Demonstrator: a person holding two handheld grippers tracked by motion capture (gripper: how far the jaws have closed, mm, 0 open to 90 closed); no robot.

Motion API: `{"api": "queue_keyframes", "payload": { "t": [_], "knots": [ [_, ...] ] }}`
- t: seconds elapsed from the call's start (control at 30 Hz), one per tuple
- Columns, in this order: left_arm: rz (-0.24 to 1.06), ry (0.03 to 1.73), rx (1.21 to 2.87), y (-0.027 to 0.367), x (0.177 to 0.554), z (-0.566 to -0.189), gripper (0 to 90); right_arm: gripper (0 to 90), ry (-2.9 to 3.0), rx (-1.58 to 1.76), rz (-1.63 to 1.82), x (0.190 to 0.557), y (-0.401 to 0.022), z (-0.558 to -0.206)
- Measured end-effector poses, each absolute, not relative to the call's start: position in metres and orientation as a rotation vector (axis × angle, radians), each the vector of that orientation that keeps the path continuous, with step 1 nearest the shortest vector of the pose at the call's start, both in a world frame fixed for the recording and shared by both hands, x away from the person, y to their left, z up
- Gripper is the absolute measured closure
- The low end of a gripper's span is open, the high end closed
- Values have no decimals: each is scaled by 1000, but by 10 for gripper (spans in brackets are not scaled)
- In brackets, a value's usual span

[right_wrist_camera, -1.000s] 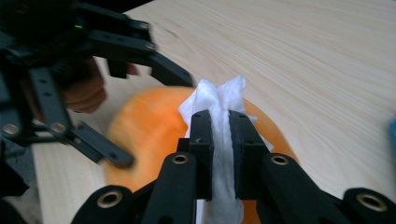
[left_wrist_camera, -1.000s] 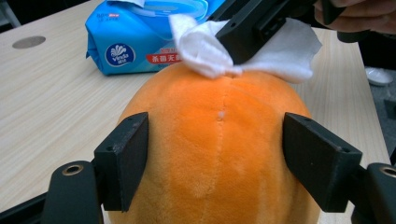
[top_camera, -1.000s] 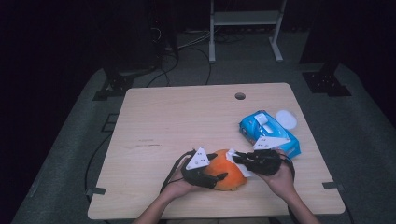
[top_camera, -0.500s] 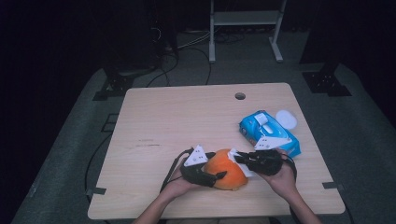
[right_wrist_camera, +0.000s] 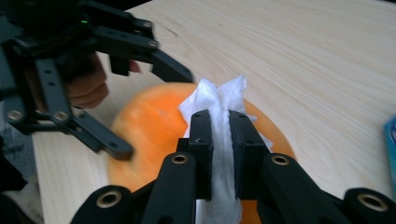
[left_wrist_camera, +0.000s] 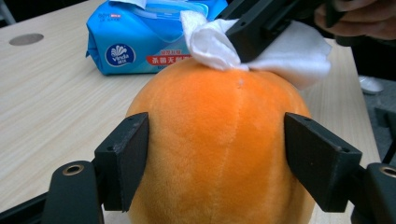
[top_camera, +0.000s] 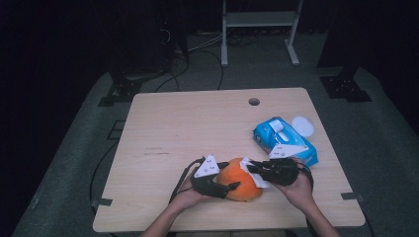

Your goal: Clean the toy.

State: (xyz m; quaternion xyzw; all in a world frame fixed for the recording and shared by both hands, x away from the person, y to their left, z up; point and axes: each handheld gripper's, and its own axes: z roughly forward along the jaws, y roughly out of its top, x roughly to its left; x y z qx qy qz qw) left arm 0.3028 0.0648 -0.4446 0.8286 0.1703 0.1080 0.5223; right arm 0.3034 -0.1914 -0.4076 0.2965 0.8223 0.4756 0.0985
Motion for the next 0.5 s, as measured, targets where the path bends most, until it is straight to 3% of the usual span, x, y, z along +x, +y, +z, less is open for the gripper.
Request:
{"api": "queue_keyframes", "payload": {
  "t": [0.07,0.17,0.27,0.5],
  "knots": [
    [256,385,1993,66,303,-444,224,796,2443,843,1408,299,-185,-405],
    [175,394,1981,74,307,-446,102,795,2460,821,1390,298,-183,-406],
    [132,452,1990,78,313,-451,63,795,2463,848,1405,302,-189,-410],
    [199,454,1980,70,308,-445,276,795,2447,809,1473,297,-178,-400]
  ]
}}
